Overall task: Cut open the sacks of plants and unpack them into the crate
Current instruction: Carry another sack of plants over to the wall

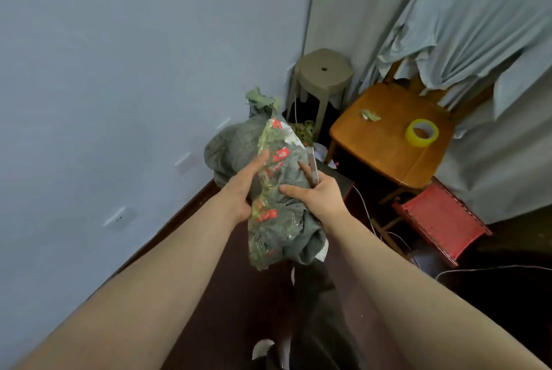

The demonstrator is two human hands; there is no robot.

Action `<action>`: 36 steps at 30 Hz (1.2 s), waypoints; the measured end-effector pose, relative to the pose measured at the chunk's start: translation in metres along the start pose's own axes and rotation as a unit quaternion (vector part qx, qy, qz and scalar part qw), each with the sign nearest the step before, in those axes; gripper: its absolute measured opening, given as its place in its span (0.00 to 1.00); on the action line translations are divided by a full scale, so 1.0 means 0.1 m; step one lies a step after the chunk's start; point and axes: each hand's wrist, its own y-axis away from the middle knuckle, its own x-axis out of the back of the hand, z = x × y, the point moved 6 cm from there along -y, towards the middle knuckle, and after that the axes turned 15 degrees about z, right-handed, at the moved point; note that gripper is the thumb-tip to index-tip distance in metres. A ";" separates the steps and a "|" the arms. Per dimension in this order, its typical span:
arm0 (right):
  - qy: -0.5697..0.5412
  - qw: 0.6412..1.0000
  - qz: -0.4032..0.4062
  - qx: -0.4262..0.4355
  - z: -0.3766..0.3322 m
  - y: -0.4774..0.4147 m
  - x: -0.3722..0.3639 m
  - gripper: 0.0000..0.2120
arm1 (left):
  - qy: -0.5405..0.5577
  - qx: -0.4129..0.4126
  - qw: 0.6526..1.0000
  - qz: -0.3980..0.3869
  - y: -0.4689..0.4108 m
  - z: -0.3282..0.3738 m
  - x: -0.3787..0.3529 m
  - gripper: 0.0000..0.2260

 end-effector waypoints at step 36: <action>0.080 0.995 0.046 -0.032 2.40 -7.54 -1.07 0.27 | -0.564 -0.361 0.688 0.278 -7.58 2.28 -1.80 0.23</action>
